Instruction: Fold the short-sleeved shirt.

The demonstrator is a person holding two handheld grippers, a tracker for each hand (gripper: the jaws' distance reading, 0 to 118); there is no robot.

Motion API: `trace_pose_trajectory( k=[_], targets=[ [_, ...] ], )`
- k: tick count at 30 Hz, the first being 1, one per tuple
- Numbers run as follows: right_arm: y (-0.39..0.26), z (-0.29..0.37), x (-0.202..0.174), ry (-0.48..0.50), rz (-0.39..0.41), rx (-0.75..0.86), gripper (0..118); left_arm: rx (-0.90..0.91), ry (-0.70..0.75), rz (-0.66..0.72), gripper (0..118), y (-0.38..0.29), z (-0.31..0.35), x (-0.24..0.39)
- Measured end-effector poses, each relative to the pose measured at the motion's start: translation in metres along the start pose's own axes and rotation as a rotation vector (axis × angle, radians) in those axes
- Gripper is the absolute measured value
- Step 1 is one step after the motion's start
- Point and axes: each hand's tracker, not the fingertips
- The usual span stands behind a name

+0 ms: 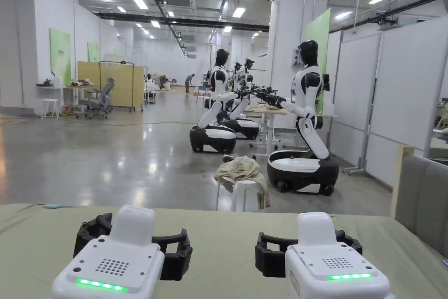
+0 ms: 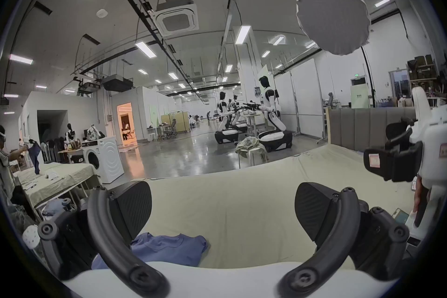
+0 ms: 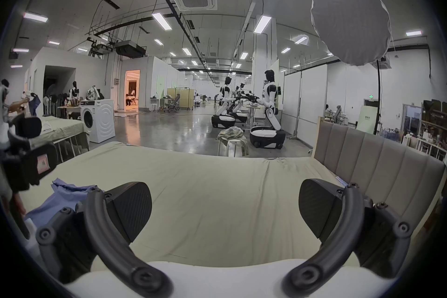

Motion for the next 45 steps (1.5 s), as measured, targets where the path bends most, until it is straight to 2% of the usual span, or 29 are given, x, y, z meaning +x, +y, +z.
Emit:
trace_pose_trajectory(
  k=[5, 9, 14, 15, 16, 17, 18, 19, 20, 22, 25, 27, 32, 35, 38, 41, 43, 44, 45],
  targets=[
    [-0.002, -0.002, 0.003, 0.004, -0.015, 0.003, 118, 0.024, -0.032, 0.162, 115, -0.004, 0.003, -0.011],
    [-0.003, 0.0, -0.001, 0.006, 0.012, 0.007, 118, 0.028, -0.012, 0.136, 115, -0.003, -0.001, -0.01],
    [-0.002, 0.001, -0.001, 0.021, -0.007, 0.01, 117, 0.038, 0.005, 0.125, 115, 0.0, 0.001, -0.008],
    [-0.001, 0.003, -0.001, 0.027, -0.009, 0.01, 109, 0.035, 0.012, 0.121, 115, 0.0, 0.001, -0.008],
    [-0.001, 0.005, -0.001, 0.03, -0.007, 0.011, 94, 0.03, 0.002, 0.114, 112, 0.0, 0.002, -0.009],
    [-0.001, 0.007, -0.003, 0.026, 0.001, 0.017, 62, 0.037, -0.03, 0.107, 96, -0.002, 0.005, -0.01],
    [-0.001, 0.007, -0.005, -0.004, 0.024, 0.015, 18, 0.052, -0.065, 0.112, 32, -0.002, 0.007, -0.01],
    [-0.002, 0.007, -0.006, -0.021, 0.035, 0.016, 8, 0.036, -0.034, 0.106, 6, -0.002, 0.005, -0.007],
    [-0.003, 0.009, -0.006, -0.022, 0.033, 0.022, 8, 0.043, 0.069, 0.073, 6, -0.003, 0.004, -0.005],
    [-0.002, 0.011, -0.003, 0.025, 0.014, 0.01, 8, 0.04, -0.026, 0.141, 6, -0.006, 0.007, -0.009],
    [-0.002, 0.011, -0.013, 0.016, 0.046, 0.021, 8, 0.026, 0.006, 0.127, 6, -0.01, 0.011, -0.014],
    [0.0, 0.01, -0.027, 0.051, 0.051, 0.023, 8, 0.02, 0.033, 0.133, 6, -0.015, 0.018, -0.03],
    [-0.008, 0.008, -0.104, 0.214, 0.064, 0.017, 8, -0.029, 0.172, 0.165, 6, -0.036, 0.048, -0.092],
    [-0.02, 0.008, -0.157, 0.329, 0.041, -0.003, 8, -0.074, 0.236, 0.165, 6, -0.048, 0.059, -0.132],
    [-0.036, 0.008, -0.196, 0.399, 0.037, -0.045, 8, -0.209, 0.25, 0.139, 6, -0.059, 0.067, -0.162],
    [-0.054, 0.006, -0.219, 0.432, 0.054, -0.075, 8, -0.405, 0.195, 0.113, 6, -0.077, 0.056, -0.184],
    [-0.068, 0.004, -0.227, 0.434, 0.077, -0.097, 8, -0.559, 0.098, 0.201, 6, -0.091, 0.04, -0.193],
    [-0.074, 0.002, -0.229, 0.432, 0.088, -0.11, 8, -0.618, 0.039, 0.261, 11, -0.101, 0.031, -0.199],
    [-0.08, -0.001, -0.23, 0.429, 0.094, -0.126, 8, -0.675, -0.027, 0.318, 37, -0.114, 0.02, -0.204]
  ],
)
